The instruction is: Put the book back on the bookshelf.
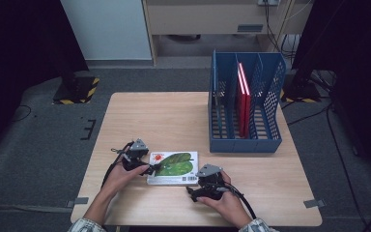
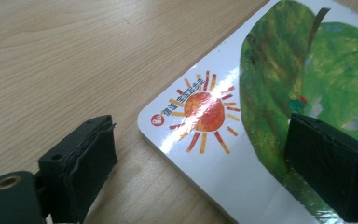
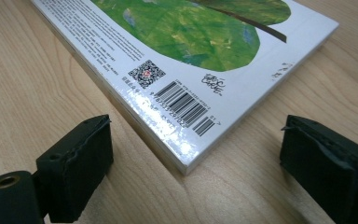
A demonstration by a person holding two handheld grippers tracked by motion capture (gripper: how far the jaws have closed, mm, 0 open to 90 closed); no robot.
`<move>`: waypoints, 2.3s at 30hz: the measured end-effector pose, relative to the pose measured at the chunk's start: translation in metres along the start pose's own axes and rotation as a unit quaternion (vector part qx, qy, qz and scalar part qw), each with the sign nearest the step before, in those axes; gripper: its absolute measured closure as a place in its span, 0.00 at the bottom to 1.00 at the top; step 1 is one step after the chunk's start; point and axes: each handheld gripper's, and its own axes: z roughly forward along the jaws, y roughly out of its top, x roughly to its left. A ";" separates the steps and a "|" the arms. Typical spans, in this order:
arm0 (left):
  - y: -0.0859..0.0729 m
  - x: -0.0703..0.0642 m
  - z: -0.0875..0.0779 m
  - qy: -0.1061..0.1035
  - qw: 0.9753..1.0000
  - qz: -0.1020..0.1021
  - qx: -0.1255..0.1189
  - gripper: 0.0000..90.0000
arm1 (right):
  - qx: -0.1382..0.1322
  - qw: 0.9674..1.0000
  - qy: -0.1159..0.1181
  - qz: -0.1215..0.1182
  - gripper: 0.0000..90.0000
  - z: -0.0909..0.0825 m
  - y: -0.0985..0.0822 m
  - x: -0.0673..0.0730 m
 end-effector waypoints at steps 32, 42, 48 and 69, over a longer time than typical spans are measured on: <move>0.002 -0.005 0.005 -0.008 1.000 -0.025 -0.002 0.14 | 0.014 1.000 0.014 -0.015 0.17 -0.001 0.005 0.012; 0.005 -0.004 0.002 0.002 0.999 -0.045 -0.006 0.23 | 0.017 1.000 0.013 -0.013 0.14 0.000 0.005 0.013; 0.007 -0.004 -0.001 0.002 0.999 -0.048 -0.009 0.23 | 0.017 1.000 0.011 -0.013 0.10 0.002 0.006 0.015; 0.012 -0.007 -0.005 0.007 0.999 -0.047 -0.004 0.23 | 0.011 1.000 -0.016 0.014 0.00 0.018 0.015 0.016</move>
